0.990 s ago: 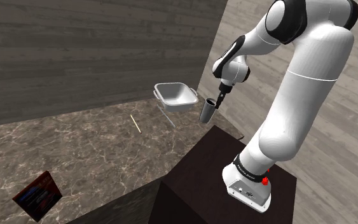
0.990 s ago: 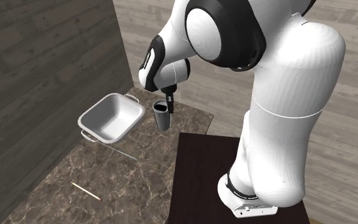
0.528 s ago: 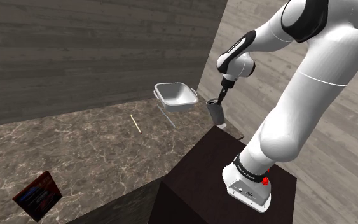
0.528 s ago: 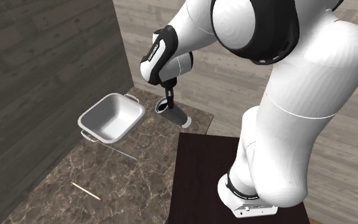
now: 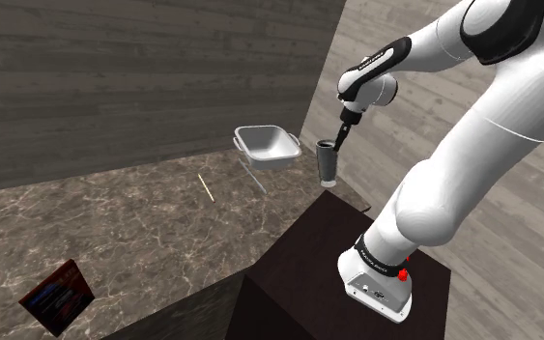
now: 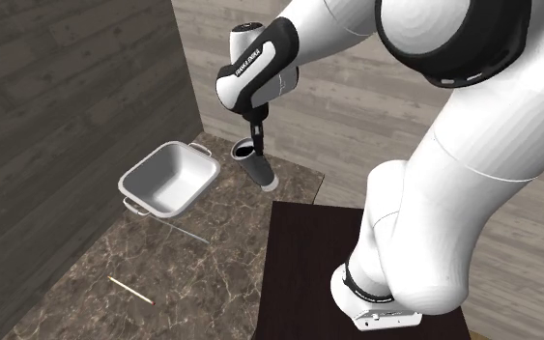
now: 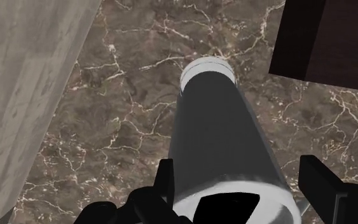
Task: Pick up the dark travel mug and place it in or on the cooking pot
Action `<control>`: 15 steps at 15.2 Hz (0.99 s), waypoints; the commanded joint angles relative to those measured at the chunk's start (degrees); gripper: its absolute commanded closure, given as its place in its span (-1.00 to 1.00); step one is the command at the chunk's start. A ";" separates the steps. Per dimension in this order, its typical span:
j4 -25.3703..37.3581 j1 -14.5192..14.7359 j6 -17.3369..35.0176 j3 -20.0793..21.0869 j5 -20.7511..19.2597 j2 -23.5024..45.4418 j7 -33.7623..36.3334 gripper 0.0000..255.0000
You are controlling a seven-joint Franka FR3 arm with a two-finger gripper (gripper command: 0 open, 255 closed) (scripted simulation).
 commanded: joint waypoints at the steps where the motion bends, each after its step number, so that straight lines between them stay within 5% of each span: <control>1: 0.63 -0.16 -1.63 0.19 -1.58 -1.54 1.17 1.00; 15: 5.60 -2.01 -13.93 3.72 -8.75 -11.20 6.85 1.00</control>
